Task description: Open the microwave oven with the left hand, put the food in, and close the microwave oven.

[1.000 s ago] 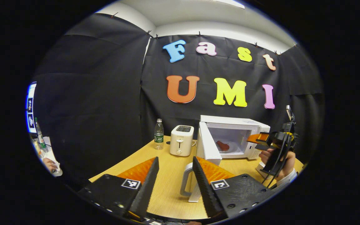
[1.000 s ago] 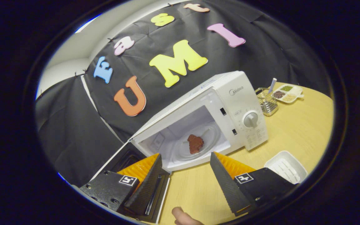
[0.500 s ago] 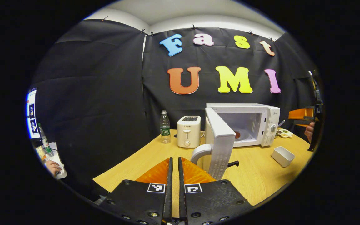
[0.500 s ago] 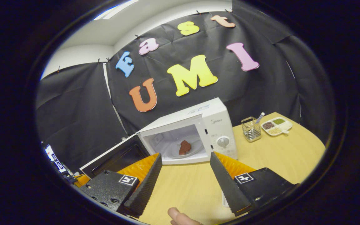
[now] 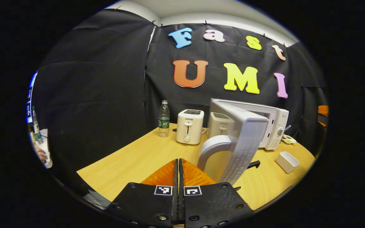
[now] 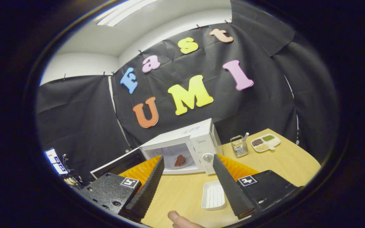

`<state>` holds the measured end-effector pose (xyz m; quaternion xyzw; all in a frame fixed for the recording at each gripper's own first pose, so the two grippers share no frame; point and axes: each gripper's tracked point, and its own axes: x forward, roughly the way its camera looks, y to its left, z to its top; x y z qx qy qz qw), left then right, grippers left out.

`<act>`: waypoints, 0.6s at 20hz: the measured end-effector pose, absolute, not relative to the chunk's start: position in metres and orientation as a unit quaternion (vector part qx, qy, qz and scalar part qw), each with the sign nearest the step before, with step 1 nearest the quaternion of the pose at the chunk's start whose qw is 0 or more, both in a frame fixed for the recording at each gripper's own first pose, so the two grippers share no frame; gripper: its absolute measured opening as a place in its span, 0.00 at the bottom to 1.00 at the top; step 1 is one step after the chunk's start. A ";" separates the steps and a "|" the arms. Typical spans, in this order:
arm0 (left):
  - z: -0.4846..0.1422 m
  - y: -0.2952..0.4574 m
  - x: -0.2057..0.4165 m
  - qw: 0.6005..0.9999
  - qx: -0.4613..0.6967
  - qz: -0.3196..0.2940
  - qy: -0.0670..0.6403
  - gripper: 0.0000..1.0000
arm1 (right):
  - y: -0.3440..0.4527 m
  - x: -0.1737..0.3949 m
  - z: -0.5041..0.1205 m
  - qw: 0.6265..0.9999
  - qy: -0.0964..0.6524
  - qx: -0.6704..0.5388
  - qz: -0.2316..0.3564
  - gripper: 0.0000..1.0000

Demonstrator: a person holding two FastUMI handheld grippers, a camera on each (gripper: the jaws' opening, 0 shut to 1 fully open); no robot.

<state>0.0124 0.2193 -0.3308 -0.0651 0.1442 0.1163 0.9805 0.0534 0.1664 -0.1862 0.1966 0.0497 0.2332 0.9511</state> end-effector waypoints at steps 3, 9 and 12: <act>-0.330 0.198 0.013 0.982 -0.073 0.101 0.140 0.00 | 0.149 0.048 -0.183 0.954 0.037 0.193 0.228 0.98; -0.322 0.146 0.030 0.989 -0.065 0.051 0.123 0.00 | 0.130 0.043 -0.182 0.959 0.030 0.174 0.223 0.98; -0.317 0.115 0.042 0.991 -0.066 0.020 0.117 0.00 | 0.110 0.043 -0.177 0.961 0.019 0.182 0.210 0.98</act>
